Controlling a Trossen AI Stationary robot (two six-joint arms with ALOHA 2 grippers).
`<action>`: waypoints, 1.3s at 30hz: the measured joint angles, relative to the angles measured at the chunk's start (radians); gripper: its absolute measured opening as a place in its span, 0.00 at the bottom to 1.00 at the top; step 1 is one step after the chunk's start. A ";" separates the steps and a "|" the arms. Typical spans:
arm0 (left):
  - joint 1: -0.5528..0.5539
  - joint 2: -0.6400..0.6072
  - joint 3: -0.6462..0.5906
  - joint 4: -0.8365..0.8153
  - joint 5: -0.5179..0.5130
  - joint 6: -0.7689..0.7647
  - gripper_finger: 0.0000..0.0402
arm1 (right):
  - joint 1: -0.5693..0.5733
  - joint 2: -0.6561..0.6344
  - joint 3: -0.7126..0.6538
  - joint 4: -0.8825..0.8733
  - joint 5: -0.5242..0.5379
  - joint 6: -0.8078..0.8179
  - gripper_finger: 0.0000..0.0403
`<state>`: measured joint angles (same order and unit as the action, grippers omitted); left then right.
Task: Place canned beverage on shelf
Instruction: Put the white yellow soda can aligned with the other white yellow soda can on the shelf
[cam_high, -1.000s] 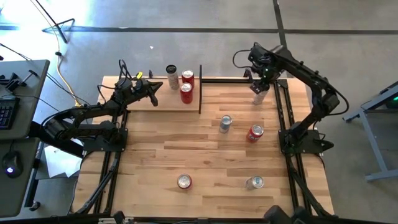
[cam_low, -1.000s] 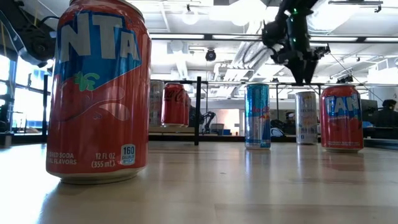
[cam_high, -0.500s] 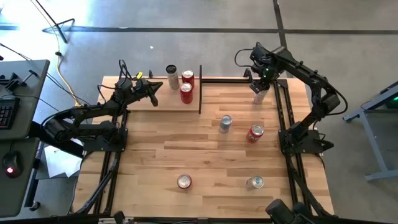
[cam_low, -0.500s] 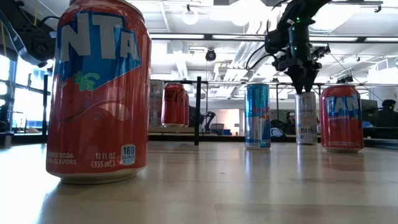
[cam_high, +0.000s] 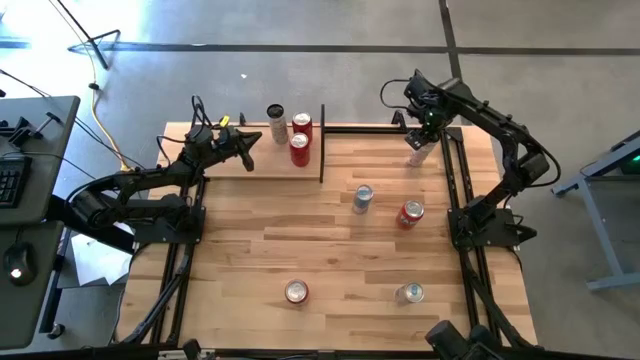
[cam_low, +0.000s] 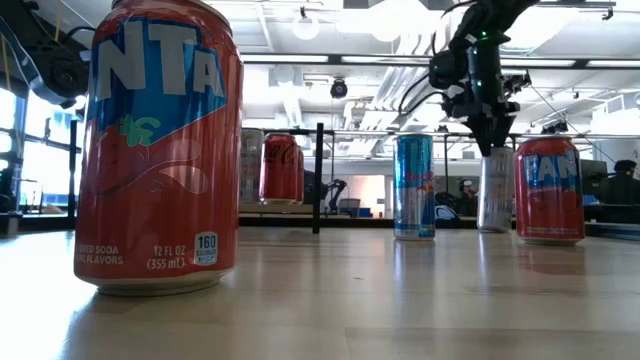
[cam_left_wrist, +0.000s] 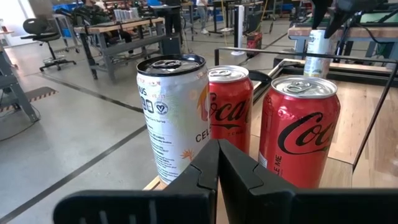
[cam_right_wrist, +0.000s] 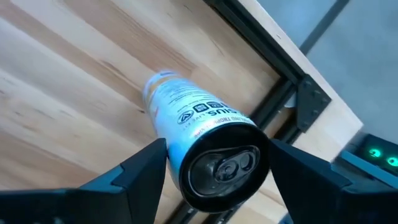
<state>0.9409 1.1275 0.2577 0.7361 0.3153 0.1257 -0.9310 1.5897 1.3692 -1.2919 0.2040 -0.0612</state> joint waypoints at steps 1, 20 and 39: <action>0.000 0.000 0.000 0.000 0.000 0.000 0.00 | 0.000 0.000 -0.004 0.006 0.006 0.000 0.65; 0.000 0.000 0.000 0.002 0.000 -0.001 0.00 | 0.038 0.007 0.015 -0.015 0.028 -0.017 0.65; 0.000 0.000 0.000 0.002 0.000 -0.001 0.00 | 0.182 0.010 0.191 -0.110 0.140 0.019 0.60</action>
<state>0.9409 1.1275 0.2577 0.7376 0.3153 0.1249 -0.7487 1.5993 1.5605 -1.4018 0.3439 -0.0418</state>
